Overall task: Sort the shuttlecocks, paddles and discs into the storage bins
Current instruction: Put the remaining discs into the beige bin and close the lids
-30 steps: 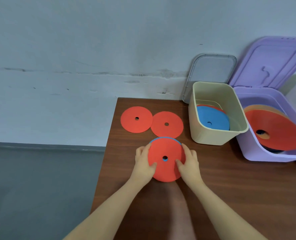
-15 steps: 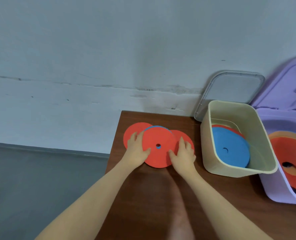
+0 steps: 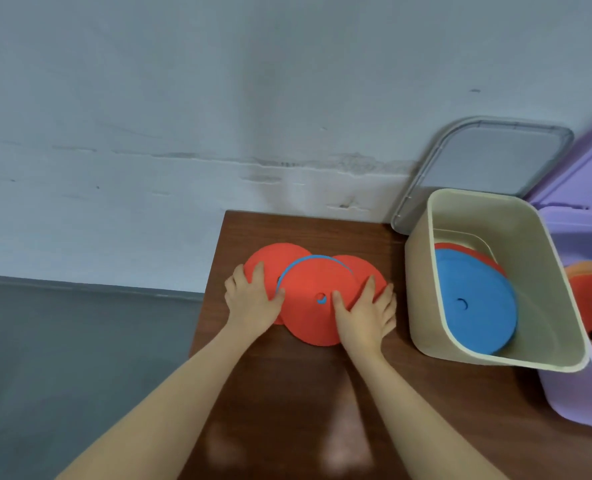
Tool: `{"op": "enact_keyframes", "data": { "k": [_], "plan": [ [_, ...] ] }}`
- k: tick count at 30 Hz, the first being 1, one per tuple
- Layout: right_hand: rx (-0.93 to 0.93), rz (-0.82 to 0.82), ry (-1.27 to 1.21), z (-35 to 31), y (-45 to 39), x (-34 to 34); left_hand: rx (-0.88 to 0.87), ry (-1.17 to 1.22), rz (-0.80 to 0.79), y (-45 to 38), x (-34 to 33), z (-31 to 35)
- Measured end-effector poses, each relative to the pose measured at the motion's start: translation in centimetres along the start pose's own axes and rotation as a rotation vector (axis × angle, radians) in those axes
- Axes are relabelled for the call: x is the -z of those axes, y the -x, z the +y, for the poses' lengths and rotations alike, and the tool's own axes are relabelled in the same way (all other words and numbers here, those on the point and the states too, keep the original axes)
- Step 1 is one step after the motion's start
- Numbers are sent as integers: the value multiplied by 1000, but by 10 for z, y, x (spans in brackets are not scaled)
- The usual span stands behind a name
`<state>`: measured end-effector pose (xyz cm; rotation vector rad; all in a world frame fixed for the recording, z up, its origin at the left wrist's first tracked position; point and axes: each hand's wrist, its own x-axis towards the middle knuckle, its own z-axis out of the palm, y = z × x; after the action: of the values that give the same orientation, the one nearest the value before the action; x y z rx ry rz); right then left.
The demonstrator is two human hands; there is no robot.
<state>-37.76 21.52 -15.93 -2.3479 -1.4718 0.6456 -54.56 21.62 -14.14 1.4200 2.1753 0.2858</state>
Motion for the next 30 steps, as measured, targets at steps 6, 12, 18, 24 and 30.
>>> {"op": "enact_keyframes", "data": {
  "k": [6,12,18,24,30],
  "plan": [
    [-21,32,-37,1,1,1,-96,92,-40,28,-17,13],
    [63,36,-36,-2,21,-3,-172,205,-75,45,-23,13],
    [187,-1,-117,12,25,-2,-227,102,12,48,-15,-9],
    [125,8,-3,17,26,-1,-120,-162,18,43,-21,-4],
    [107,-50,-118,19,24,1,-68,-72,-38,46,-27,-3]
  ]
}}
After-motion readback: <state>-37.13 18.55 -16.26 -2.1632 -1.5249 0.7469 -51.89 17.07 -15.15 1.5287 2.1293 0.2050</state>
